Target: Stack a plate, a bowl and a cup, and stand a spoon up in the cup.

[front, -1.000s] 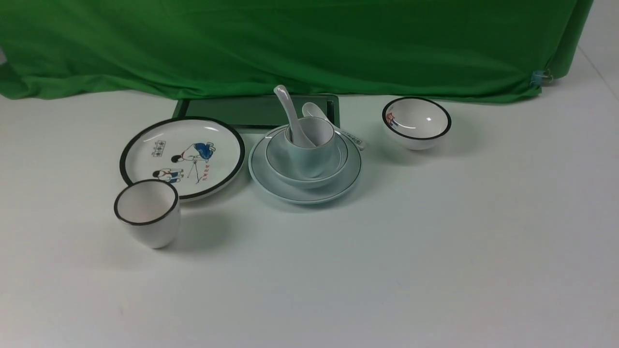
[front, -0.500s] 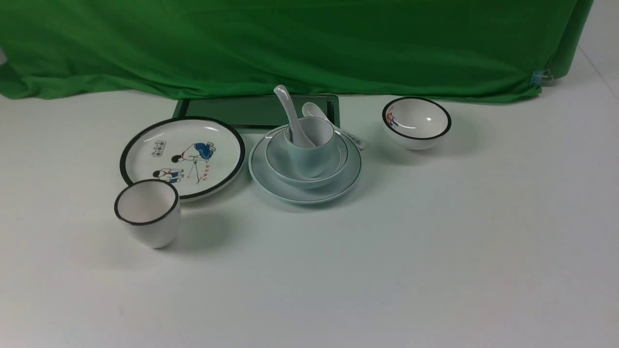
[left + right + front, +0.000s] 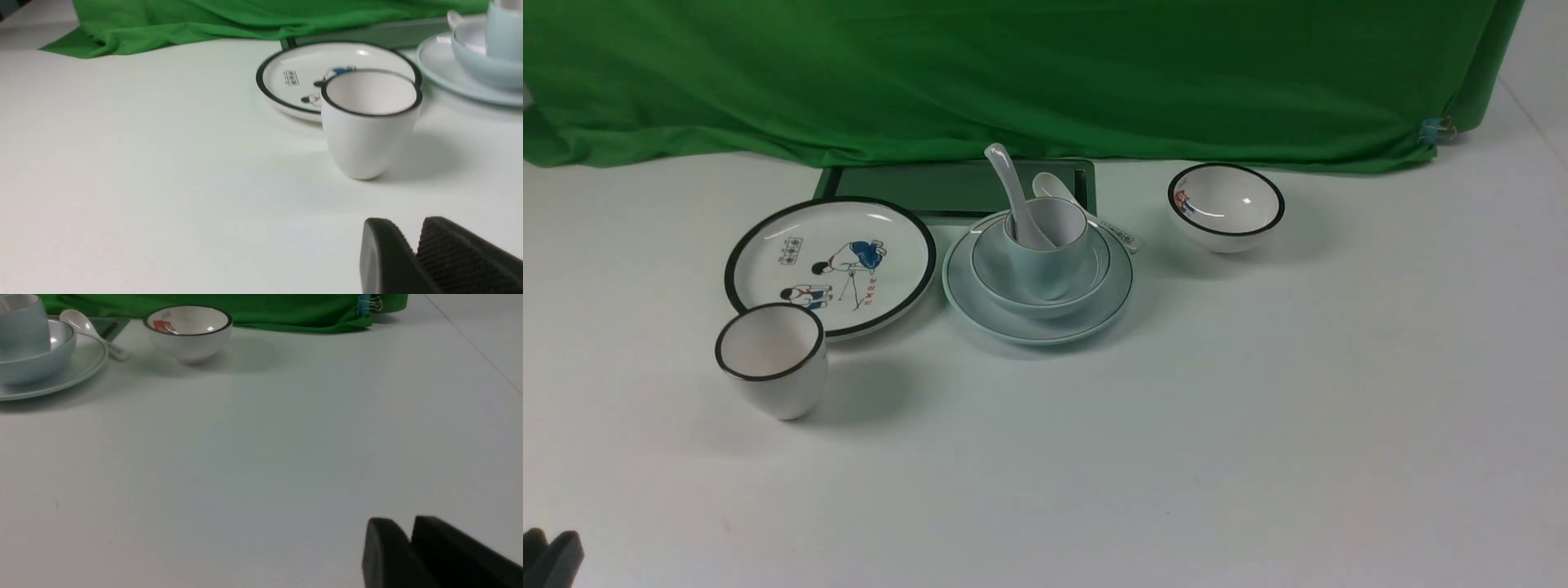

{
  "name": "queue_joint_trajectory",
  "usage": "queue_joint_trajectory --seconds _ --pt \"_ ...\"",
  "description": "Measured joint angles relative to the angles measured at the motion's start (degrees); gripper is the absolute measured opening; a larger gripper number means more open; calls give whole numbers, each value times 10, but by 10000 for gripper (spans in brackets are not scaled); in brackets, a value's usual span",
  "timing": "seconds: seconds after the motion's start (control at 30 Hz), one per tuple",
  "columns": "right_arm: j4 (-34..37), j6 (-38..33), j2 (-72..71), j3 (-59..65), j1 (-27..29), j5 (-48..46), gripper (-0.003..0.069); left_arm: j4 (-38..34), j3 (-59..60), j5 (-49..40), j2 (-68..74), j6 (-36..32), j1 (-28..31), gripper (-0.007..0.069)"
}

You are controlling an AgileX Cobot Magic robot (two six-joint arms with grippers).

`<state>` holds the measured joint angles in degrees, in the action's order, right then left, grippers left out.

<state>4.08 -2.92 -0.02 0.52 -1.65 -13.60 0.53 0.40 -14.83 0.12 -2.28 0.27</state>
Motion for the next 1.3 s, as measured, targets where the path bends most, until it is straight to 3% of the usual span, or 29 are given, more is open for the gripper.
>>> queue_joint_trajectory --seconds 1.3 --pt "-1 1 0 0 0 0 198 -2 0 2 0 16 0 113"
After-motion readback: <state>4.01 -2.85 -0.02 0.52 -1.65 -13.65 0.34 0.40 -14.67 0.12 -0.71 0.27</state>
